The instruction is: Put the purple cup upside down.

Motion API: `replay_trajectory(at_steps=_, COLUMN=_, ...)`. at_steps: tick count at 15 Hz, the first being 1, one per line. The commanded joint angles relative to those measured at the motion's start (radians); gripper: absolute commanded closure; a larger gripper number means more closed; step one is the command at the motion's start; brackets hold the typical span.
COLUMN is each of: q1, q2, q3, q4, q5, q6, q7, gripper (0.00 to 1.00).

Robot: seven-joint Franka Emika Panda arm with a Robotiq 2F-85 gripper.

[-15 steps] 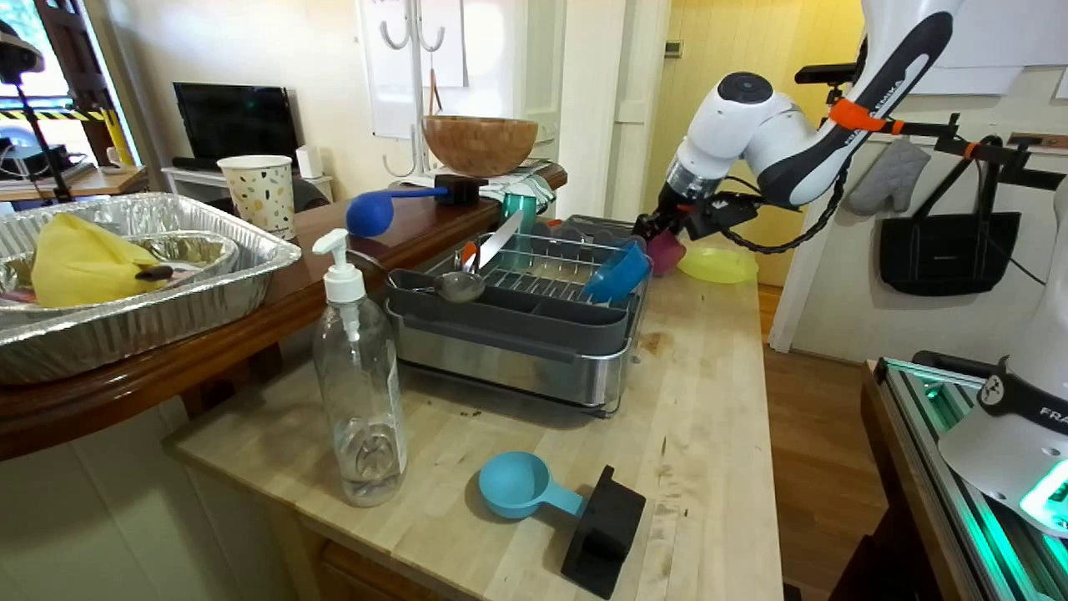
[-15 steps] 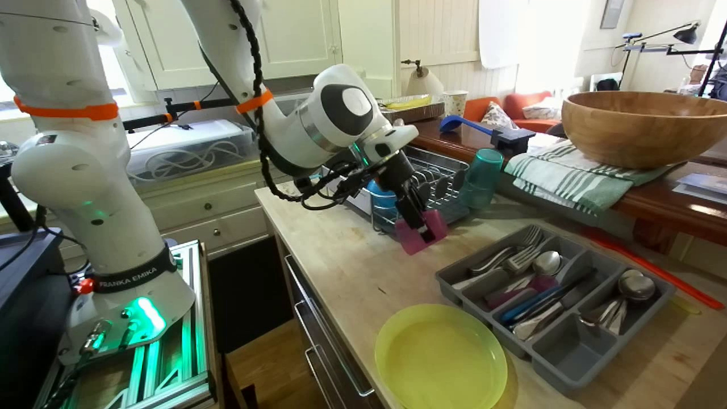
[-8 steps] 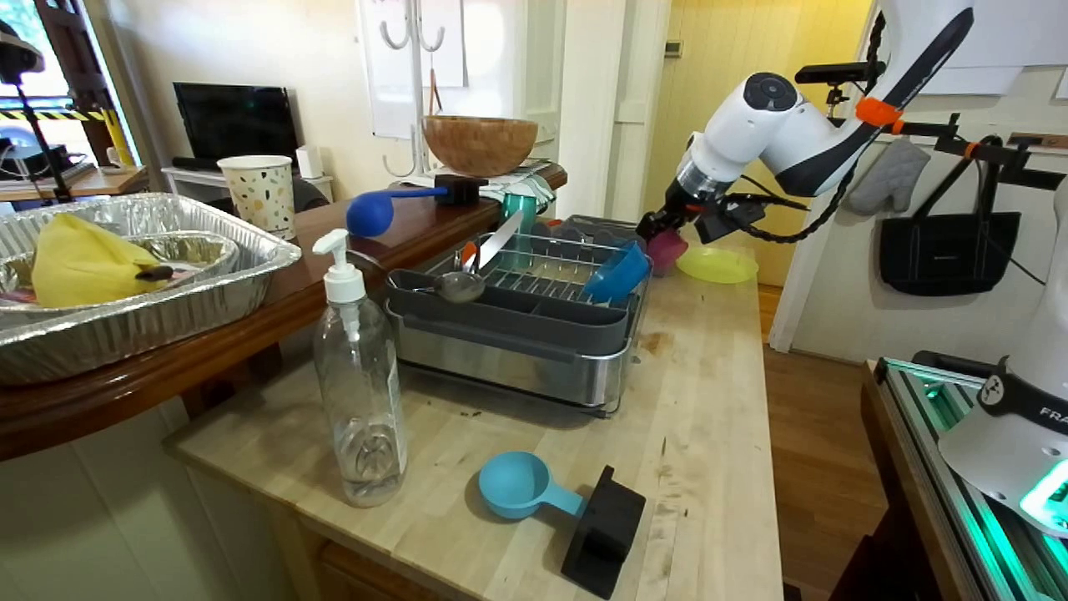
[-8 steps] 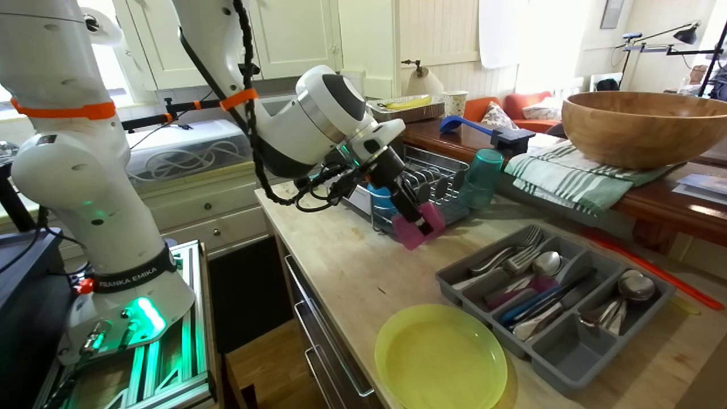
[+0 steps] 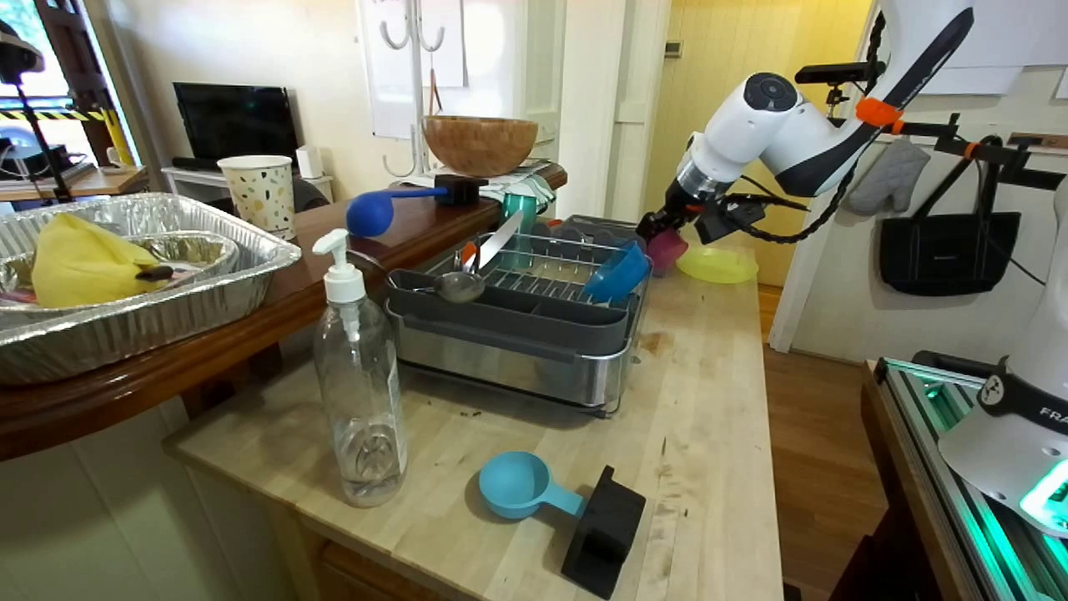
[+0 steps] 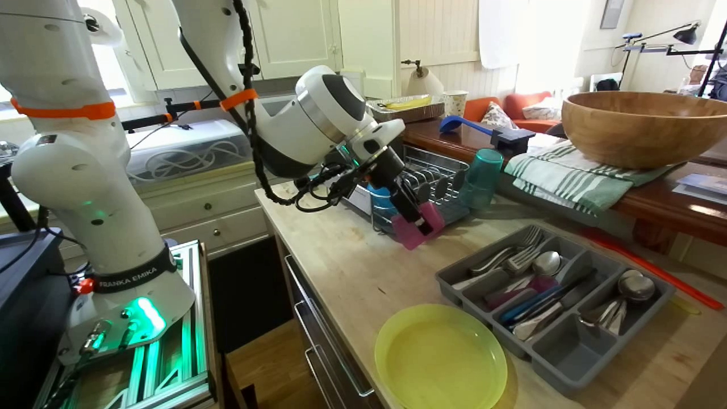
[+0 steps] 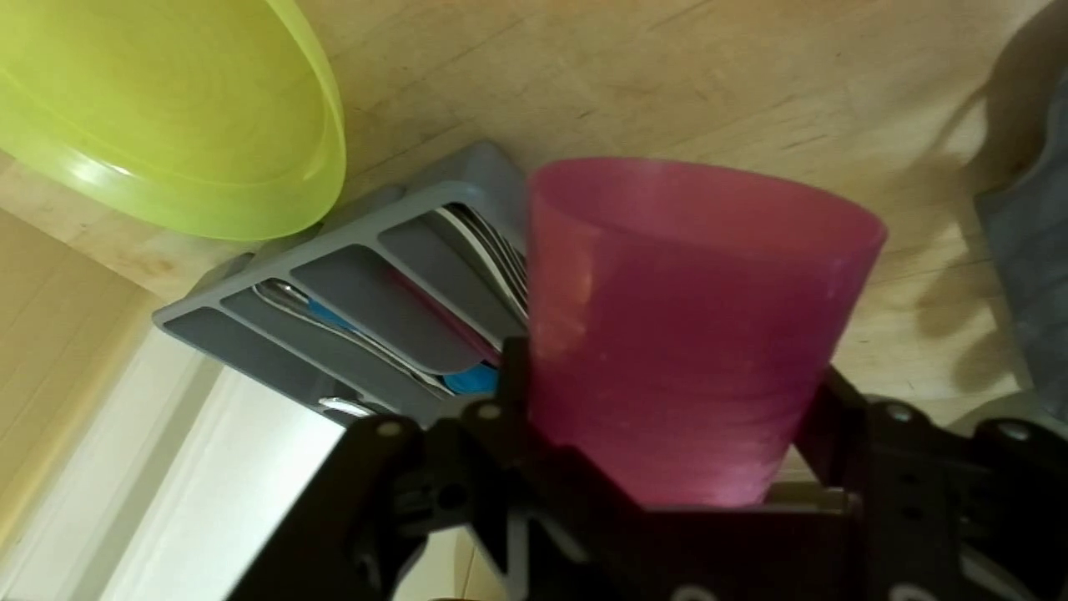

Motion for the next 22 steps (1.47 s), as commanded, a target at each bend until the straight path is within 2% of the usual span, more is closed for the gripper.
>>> replay_trajectory(at_steps=1, q1=0.000, q2=0.000, q3=0.000, q4=0.000, q5=0.000, q6=0.000, q7=0.000, gripper=0.27)
replay_trajectory(at_steps=2, q1=0.000, q2=0.000, q3=0.000, q4=0.000, q5=0.000, q6=0.000, q7=0.000, gripper=0.52)
replay_trajectory(at_steps=3, q1=0.010, q2=-0.009, q3=0.003, q4=0.004, q5=-0.037, q6=-0.056, q7=0.028, gripper=0.52)
replay_trajectory(at_steps=8, q1=0.019, q2=-0.015, q3=0.020, q4=0.000, q5=-0.102, q6=-0.157, q7=0.074, gripper=0.52)
replay_trajectory(at_steps=10, q1=0.028, q2=-0.019, q3=0.032, q4=0.006, q5=-0.172, q6=-0.204, q7=0.132, gripper=0.52)
replay_trajectory(at_steps=14, q1=0.043, q2=-0.015, q3=0.060, q4=0.010, q5=-0.378, q6=-0.236, q7=0.323, gripper=0.52)
replay_trajectory(at_steps=22, q1=0.039, q2=-0.019, q3=0.098, q4=-0.016, q5=-0.710, q6=-0.296, q7=0.722, gripper=0.52)
